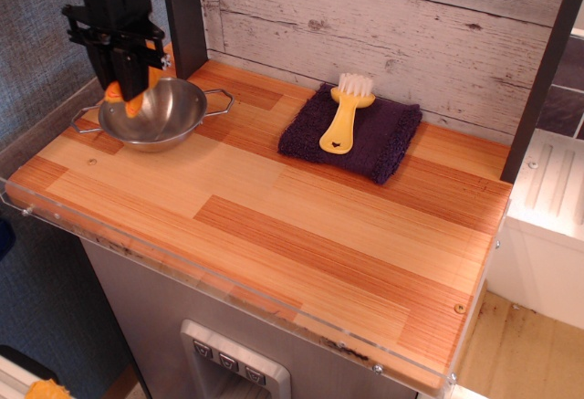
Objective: Put the fish inside the pan.
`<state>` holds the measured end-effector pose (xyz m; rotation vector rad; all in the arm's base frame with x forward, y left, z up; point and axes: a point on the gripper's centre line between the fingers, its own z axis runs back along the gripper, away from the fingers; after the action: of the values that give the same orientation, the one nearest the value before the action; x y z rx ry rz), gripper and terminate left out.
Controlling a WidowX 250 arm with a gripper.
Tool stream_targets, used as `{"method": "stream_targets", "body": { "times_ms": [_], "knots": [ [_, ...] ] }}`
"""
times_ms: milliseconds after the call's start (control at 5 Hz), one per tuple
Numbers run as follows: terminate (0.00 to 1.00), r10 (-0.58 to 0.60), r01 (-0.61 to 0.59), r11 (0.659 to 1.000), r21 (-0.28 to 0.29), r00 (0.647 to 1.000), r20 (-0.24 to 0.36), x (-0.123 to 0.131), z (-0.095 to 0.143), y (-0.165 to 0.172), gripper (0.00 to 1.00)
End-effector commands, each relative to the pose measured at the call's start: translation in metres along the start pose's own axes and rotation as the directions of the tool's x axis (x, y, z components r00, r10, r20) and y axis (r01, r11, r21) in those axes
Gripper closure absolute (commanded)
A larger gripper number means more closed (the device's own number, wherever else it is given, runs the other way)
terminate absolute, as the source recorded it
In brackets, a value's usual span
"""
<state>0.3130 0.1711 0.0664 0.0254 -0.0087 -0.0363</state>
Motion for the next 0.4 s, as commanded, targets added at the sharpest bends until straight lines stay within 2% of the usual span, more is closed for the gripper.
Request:
{"method": "stream_targets", "body": {
  "times_ms": [0,200],
  "knots": [
    [0.0,-0.027,0.023,0.999,0.049,0.997,0.067,-0.0049,0.0292,0.0015,0.0],
    [0.0,-0.047,0.043,0.998,0.056,0.996,0.078,-0.0064,0.0366,-0.0016,0.0]
  ]
}}
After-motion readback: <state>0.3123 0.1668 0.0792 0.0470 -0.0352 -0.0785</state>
